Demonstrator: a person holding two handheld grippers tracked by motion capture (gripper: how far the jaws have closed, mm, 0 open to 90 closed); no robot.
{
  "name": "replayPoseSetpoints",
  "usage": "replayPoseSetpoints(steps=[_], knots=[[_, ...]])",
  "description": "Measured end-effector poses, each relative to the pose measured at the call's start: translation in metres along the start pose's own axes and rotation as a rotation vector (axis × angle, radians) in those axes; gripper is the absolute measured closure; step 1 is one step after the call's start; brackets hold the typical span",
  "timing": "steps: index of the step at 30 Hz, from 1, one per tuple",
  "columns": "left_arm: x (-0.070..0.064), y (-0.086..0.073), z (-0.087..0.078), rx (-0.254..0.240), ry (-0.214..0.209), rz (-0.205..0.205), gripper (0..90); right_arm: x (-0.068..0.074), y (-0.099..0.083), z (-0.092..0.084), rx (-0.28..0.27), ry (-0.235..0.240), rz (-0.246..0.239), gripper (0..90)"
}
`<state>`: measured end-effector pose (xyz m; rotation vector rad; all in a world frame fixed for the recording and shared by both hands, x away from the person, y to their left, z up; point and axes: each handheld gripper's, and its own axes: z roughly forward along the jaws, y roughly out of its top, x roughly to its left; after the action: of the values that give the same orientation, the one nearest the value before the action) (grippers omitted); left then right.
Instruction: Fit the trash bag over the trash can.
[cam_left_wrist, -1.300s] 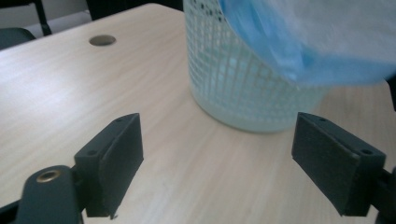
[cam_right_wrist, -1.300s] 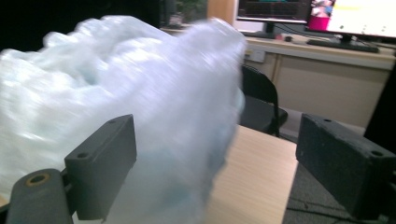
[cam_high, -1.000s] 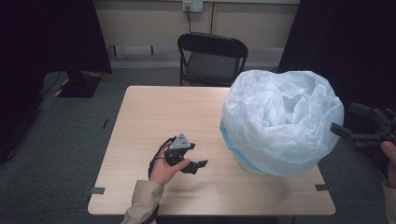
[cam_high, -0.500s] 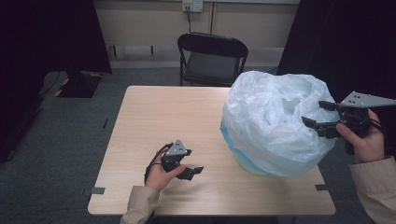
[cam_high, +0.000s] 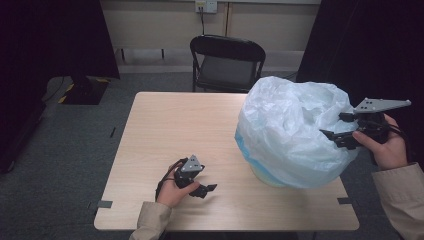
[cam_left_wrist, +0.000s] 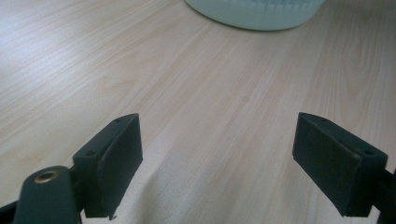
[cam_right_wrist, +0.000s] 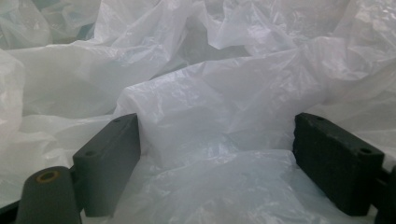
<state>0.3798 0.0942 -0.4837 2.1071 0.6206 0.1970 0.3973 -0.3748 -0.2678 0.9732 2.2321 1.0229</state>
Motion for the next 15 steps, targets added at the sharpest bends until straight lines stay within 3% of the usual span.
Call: replayPoseSetpoints(steps=[6, 11, 15], knots=[[0.000, -0.005, 0.004, 0.029, 0.008, 0.012, 15.5, 0.001, -0.001, 0.001, 0.003, 0.010, -0.009, 15.9], [0.000, -0.007, 0.005, 0.043, 0.012, 0.015, 15.5, 0.003, 0.002, -0.001, 0.025, -0.009, -0.042, 16.3], [0.001, -0.009, 0.007, 0.055, 0.016, 0.015, 15.5, 0.005, 0.010, -0.014, -0.033, -0.024, -0.045, 15.7]])
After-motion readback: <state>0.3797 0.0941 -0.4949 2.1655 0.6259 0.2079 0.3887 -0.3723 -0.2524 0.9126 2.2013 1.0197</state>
